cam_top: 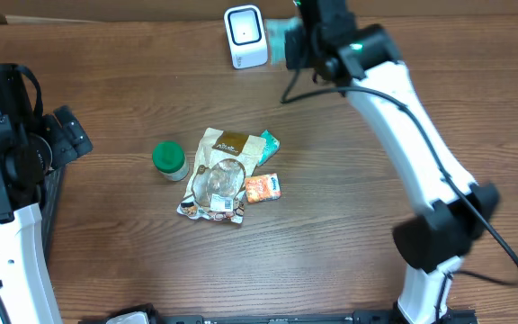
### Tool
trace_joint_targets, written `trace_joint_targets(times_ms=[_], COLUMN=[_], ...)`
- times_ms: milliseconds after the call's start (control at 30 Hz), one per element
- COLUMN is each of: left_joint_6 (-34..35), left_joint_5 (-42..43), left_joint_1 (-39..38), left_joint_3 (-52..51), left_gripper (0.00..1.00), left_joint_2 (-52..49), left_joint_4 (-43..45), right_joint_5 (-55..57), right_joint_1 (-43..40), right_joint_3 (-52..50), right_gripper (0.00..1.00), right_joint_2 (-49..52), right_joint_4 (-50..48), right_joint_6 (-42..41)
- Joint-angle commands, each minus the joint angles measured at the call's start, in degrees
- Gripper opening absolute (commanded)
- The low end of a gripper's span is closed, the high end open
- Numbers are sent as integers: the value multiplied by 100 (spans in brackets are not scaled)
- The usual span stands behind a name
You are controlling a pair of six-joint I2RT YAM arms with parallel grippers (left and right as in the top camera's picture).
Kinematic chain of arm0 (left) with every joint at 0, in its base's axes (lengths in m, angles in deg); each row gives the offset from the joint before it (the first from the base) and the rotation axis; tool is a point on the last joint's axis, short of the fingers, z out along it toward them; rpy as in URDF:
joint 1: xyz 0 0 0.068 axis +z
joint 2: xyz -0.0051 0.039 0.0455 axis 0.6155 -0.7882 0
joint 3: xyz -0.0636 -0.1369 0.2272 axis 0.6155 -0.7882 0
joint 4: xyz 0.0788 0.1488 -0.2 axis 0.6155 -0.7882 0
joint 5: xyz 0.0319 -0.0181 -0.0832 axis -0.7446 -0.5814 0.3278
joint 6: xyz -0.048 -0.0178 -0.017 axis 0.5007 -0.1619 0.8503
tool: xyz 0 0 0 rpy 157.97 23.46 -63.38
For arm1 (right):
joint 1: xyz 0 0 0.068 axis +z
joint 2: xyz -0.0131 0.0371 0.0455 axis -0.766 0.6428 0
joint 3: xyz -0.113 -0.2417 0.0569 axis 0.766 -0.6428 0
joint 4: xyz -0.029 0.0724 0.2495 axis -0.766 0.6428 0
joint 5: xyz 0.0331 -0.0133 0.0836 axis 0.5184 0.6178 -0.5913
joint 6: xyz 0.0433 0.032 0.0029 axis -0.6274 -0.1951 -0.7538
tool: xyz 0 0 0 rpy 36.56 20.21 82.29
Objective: Scan the item barcode
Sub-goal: 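Lift the wipes pack and hold its barcode under the white scanner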
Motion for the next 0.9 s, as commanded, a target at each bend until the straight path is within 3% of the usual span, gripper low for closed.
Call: trace_joint_targets(times_ms=[0,200,233,367,467,867], left_joint_6=[101,101,101,101,101,101], left_joint_5=[-37,-37,-37,-37,-37,-37], left_joint_1=[31,31,31,31,31,31], left_joint_3=[37,37,37,37,37,37], left_gripper=[100,100,100,100,100,100], left_joint_2=[50,50,50,50,50,50], left_joint_4=[-11,-11,-11,-11,-11,-11], right_joint_5=[1797,1888,1886,1832,1823,1786], right_joint_1=[120,125,149,267,372,483], right_joint_3=[186,177,162,155,155,155], right_gripper=[4,4,4,4,4,4], right_joint_2=[485,1141,1325,1818,2059,2378], right_joint_4=[-1071,-2927,-3377,-4127,-4413,-4920], right_joint_6=[1137,3040,3807,5602,6299,6839])
